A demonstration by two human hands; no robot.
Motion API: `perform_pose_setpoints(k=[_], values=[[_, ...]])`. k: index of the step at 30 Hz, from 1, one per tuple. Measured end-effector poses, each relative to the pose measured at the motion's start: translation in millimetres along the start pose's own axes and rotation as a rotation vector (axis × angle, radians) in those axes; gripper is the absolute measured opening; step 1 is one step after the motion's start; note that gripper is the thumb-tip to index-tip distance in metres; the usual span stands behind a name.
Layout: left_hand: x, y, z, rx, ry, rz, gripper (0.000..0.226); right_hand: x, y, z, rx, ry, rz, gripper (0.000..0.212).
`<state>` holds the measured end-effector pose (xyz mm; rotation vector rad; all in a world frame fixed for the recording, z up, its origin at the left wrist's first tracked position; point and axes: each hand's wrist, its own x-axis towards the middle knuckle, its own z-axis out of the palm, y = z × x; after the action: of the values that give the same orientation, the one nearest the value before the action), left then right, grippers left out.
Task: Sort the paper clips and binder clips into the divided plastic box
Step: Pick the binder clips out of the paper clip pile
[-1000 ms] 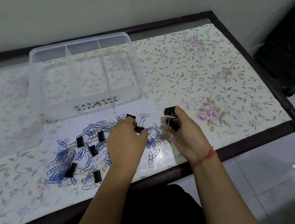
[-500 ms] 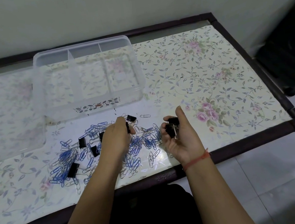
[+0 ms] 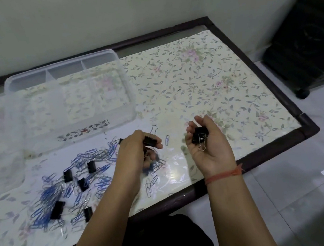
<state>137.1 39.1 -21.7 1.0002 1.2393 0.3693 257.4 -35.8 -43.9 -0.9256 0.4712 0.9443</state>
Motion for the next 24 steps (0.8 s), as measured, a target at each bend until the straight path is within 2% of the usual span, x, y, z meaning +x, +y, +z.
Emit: perform_pose_setpoints(k=[2, 5, 8, 11, 15, 19, 22, 24], values=[[8.3, 3.5, 19.9, 0.034, -0.014, -0.017, 0.039, 4.1, -12.4, -5.0, -0.014, 0.039, -0.095, 0.024], [21.3, -2.8, 56.3, 0.139, -0.073, 0.048, 0.037, 9.6, -26.7, -13.4, 0.084, 0.089, -0.184, 0.041], [32.9, -4.2, 91.5, 0.270, -0.152, 0.102, 0.027, 11.3, -34.4, -19.0, 0.140, 0.152, -0.255, 0.054], [39.5, 1.2, 117.2, 0.307, -0.207, 0.152, 0.014, 11.8, -39.5, -20.8, 0.139, 0.194, -0.301, 0.059], [45.0, -2.7, 131.4, 0.478, -0.217, 0.304, 0.015, 17.0, -46.2, -23.3, -0.014, 0.266, -0.347, 0.057], [43.2, -11.2, 130.0, 0.609, -0.175, 0.409, 0.034, 27.9, -48.4, -28.4, -0.186, 0.342, -0.268, 0.054], [36.6, -14.4, 124.0, 0.685, -0.151, 0.486, 0.038, 21.0, -48.6, -24.5, -0.232, 0.370, -0.289, 0.031], [30.7, -15.1, 116.5, 0.725, -0.124, 0.559, 0.040, 14.4, -46.5, -20.0, -0.210, 0.387, -0.343, 0.026]])
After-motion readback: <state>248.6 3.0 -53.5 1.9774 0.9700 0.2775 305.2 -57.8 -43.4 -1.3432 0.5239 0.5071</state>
